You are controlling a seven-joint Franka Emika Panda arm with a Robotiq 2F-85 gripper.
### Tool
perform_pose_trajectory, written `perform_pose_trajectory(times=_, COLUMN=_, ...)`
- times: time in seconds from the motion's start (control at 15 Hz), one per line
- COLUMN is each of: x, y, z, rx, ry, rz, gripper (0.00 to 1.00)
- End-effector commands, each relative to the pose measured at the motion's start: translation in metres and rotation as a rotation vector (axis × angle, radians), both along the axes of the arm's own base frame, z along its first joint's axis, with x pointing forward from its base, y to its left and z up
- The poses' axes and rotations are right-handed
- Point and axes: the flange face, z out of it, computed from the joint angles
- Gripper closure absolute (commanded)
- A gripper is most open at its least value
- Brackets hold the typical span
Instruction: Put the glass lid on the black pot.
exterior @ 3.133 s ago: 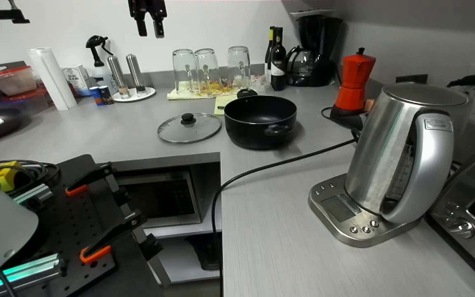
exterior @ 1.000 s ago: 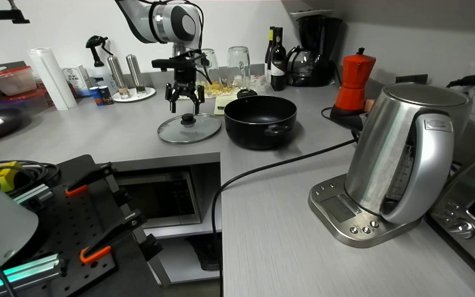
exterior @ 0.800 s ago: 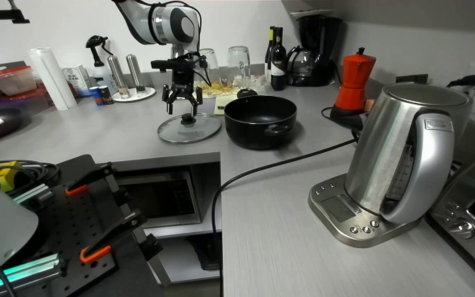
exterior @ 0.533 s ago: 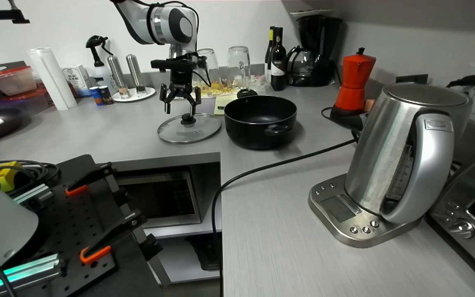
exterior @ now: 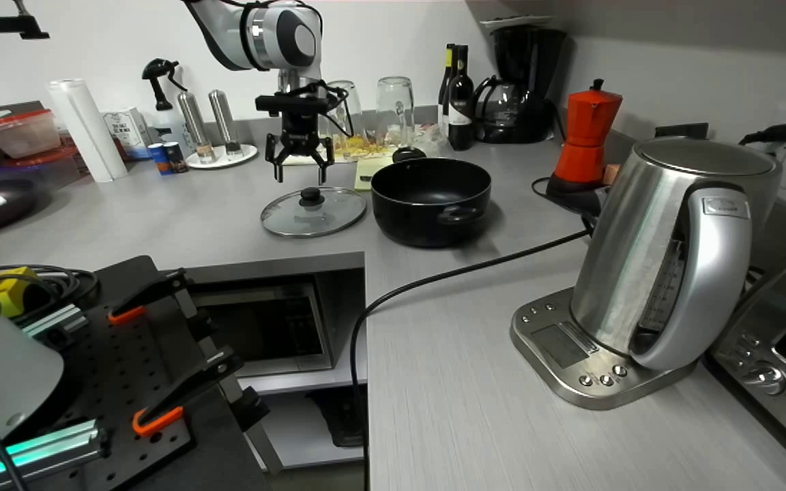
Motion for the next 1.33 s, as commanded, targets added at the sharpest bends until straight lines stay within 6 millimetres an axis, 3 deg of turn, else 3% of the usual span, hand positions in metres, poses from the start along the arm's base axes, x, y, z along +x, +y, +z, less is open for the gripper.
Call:
perform_pose_trajectory(times=0.0, x=0.006, y=-0.001, z=0.001, rx=0.009, ry=-0.014, rz=0.064, gripper=0.0)
perform_pose_trajectory(times=0.47, x=0.006, y=-0.001, z=-0.007, rx=0.024, ry=0.01, rz=0.117, gripper=0.0)
perform_pose_trajectory(times=0.8, x=0.005, y=0.0, z=-0.025, rx=0.021, ry=0.034, rz=0.129, gripper=0.0)
perform_pose_trajectory(times=1.27, x=0.007, y=0.013, z=-0.037, rx=0.02, ry=0.034, rz=0.164, gripper=0.0)
